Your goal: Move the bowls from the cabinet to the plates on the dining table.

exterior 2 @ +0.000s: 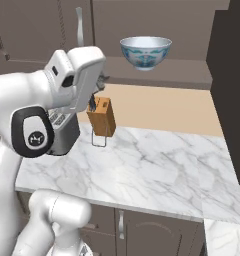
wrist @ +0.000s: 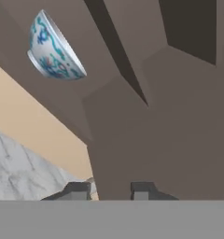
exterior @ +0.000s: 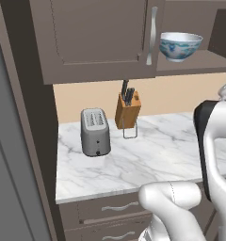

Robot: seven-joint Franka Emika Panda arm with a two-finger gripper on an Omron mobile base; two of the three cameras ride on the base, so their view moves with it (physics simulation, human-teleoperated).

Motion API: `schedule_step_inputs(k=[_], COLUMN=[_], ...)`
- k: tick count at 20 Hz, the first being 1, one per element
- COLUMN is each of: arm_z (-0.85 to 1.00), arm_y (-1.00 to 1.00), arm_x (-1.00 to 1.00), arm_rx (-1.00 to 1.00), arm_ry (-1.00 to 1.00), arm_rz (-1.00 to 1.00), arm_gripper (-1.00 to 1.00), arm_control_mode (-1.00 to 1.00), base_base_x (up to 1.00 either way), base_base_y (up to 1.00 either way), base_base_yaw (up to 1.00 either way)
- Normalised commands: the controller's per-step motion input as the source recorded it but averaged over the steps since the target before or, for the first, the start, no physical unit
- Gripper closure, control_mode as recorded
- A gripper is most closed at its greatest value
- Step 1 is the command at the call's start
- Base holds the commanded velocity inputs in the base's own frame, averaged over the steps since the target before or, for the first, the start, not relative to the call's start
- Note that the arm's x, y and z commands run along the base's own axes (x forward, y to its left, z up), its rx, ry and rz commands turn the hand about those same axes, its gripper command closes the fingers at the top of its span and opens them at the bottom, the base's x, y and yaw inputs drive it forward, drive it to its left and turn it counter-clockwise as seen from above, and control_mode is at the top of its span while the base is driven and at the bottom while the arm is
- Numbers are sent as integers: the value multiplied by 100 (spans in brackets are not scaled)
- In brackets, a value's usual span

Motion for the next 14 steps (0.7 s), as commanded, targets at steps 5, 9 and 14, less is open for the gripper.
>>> schedule_step_inputs(k=[5,9,14], arm_z=[3,1,0], arm_y=[44,40,14], arm_x=[-1,-11,-9], arm_rx=[0,-3,-2], arm_ry=[0,0,10], arm_rz=[9,5,2], arm_gripper=[-100,-100,-100], arm_control_mode=[-100,-100,-100], base_base_x=[0,0,0], base_base_y=[0,0,0], base_base_yaw=[0,0,0])
